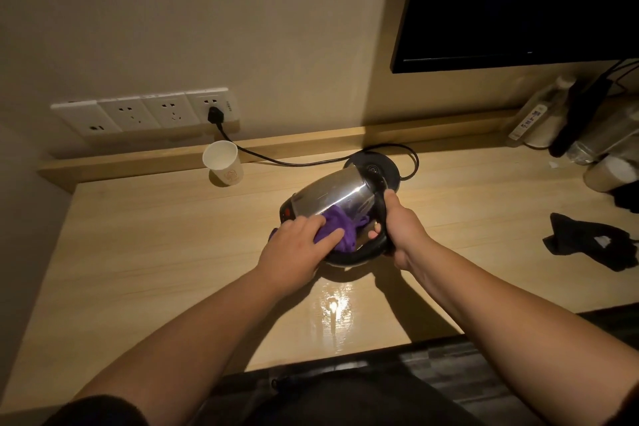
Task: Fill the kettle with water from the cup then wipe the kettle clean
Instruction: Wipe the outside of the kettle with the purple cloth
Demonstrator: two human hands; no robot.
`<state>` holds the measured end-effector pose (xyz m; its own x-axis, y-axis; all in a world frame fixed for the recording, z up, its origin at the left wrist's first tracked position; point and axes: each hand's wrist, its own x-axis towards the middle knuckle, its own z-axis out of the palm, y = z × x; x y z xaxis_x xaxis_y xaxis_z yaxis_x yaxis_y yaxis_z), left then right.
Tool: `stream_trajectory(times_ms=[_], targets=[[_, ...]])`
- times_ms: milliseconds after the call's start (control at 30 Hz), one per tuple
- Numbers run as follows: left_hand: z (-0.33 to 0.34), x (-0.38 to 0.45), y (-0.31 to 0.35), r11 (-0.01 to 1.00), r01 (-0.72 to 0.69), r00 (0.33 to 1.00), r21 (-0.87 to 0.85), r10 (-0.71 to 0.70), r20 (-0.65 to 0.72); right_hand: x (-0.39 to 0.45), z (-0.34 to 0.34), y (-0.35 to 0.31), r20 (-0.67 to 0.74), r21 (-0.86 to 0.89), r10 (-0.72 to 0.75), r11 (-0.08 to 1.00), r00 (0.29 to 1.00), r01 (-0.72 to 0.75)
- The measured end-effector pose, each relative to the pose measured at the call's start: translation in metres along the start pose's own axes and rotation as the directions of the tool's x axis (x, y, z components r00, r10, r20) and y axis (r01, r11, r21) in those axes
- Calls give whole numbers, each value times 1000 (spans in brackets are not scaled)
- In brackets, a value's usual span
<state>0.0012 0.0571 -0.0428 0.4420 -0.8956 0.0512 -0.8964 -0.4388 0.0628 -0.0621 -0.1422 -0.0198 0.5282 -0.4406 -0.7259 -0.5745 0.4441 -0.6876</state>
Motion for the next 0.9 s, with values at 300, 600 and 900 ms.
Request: stream_trajectory(times_ms=[300,600,900], targets=[[-5,-20,-18,722,432,847,-541,-530,-32,-8,2,3,-4,21,-45,999,999,45],[-48,70,-19,732,411,868,-543,-497,-13,-9,-5,13,-21,-14,-92,996,995,92],[-13,29,-7,915,225,956,-334,-274,-107,-11,-3,12,-28,143,9,990,1000,-5]])
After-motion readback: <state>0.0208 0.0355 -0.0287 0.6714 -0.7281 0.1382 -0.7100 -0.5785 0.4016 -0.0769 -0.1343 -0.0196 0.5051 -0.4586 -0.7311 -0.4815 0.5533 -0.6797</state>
